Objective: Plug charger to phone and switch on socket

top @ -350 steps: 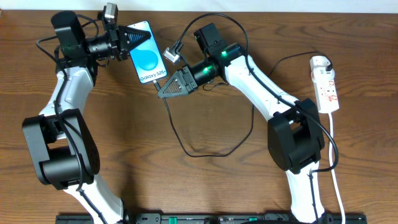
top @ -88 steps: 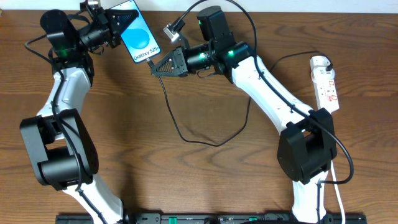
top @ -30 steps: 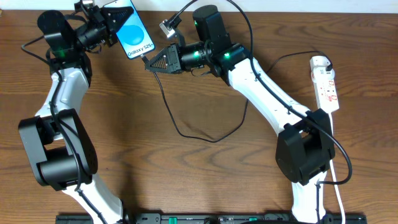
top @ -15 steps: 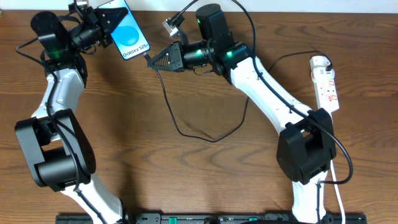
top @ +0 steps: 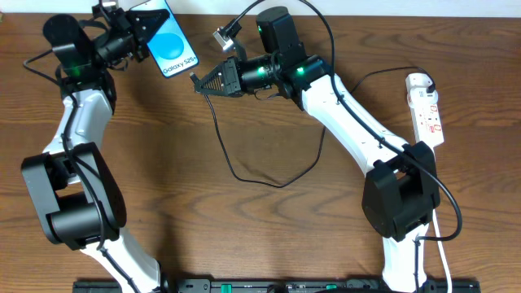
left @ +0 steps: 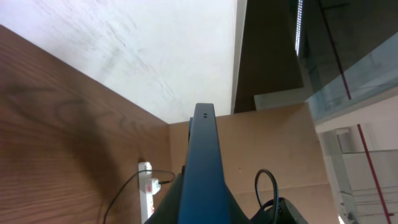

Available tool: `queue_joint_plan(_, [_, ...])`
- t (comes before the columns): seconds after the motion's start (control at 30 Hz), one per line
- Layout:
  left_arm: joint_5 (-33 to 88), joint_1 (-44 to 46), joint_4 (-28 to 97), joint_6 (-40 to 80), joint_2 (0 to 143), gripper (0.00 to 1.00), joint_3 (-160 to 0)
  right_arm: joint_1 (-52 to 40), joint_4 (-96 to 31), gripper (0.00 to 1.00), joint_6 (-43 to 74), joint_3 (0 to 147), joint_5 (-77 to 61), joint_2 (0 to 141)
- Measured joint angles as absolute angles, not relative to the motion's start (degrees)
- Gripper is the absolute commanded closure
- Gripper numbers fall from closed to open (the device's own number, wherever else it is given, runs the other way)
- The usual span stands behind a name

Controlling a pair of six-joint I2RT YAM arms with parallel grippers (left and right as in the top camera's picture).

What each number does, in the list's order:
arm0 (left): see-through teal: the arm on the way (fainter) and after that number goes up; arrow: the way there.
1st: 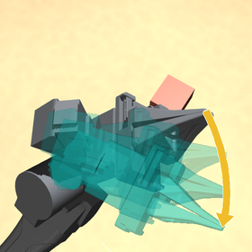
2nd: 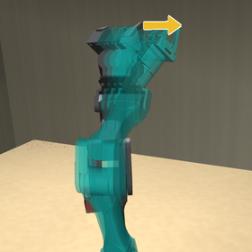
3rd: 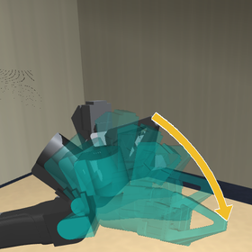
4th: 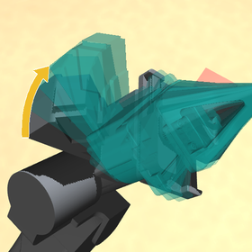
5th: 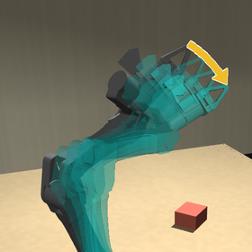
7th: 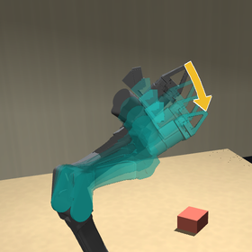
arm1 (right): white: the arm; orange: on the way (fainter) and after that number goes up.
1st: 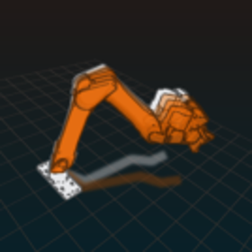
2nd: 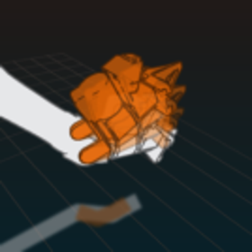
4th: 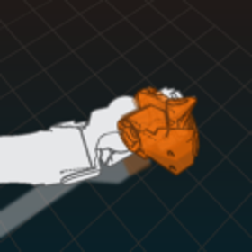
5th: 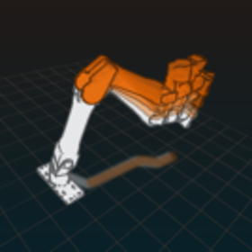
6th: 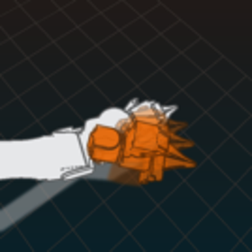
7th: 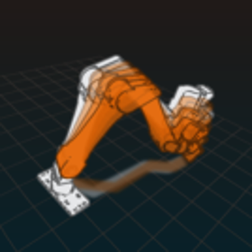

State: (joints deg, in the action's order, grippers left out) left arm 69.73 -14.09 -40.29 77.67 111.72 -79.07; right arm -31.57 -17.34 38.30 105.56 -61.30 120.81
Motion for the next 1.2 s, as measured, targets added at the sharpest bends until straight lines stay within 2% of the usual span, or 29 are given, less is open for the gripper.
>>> queue_joint_plan(0.63, [62.2,-12.3,-40.3,80.5,111.7,0.93,-79.1,-28.2,-13.7,0.99,38.6,105.6,-64.9,120.8])
queue_joint_plan(1.2, [61.5,-10.4,-40.2,81.1,111.7,0.93,-79.1,-27.8,-12.6,0.99,38.9,105.6,-69.4,121.6])
